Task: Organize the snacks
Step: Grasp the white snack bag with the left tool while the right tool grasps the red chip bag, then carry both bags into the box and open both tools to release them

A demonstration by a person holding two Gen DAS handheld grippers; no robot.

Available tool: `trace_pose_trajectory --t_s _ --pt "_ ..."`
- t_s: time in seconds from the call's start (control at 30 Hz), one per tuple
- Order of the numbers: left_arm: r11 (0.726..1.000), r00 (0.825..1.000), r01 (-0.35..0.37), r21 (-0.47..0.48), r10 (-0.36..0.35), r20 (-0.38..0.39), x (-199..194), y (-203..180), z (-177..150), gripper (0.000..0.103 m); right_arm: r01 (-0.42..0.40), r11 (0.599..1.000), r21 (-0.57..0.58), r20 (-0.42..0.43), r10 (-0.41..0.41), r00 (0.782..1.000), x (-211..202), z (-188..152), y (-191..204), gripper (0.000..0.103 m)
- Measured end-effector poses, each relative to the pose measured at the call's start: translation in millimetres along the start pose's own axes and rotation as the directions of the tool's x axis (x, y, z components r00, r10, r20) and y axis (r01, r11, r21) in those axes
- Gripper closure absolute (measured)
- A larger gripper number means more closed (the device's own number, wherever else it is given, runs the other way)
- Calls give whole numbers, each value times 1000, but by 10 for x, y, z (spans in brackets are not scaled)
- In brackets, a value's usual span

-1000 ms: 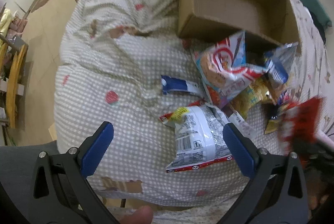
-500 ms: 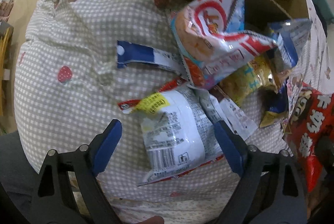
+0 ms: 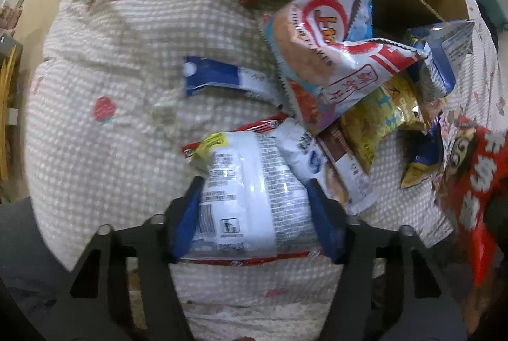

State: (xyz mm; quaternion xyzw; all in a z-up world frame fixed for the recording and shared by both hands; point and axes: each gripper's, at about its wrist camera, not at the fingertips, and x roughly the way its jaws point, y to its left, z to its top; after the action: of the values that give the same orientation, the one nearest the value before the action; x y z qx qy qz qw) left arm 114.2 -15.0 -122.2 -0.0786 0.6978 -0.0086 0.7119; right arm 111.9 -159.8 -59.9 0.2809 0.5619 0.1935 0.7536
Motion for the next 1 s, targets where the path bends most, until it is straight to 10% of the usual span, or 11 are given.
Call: trace_pose_trajectory --t_s 0.27,0.5,0.67,1.0 --pt "998 991 21 54 -27 132 -592 83 -237 49 -22 1000 -10 14 22 1000 -29 21 11 51" --pt "992 928 -40 120 -8 374 -1111 162 -348 49 -101 994 -35 80 104 991 -240 17 57 51" --pt "980 834 -118 161 9 551 -1500 105 -294 49 -100 993 -55 150 107 983 -457 132 154 51" --pt "973 791 -68 221 -82 607 -1839 -246 337 49 -39 994 -107 250 65 966 -730 687 321 51"
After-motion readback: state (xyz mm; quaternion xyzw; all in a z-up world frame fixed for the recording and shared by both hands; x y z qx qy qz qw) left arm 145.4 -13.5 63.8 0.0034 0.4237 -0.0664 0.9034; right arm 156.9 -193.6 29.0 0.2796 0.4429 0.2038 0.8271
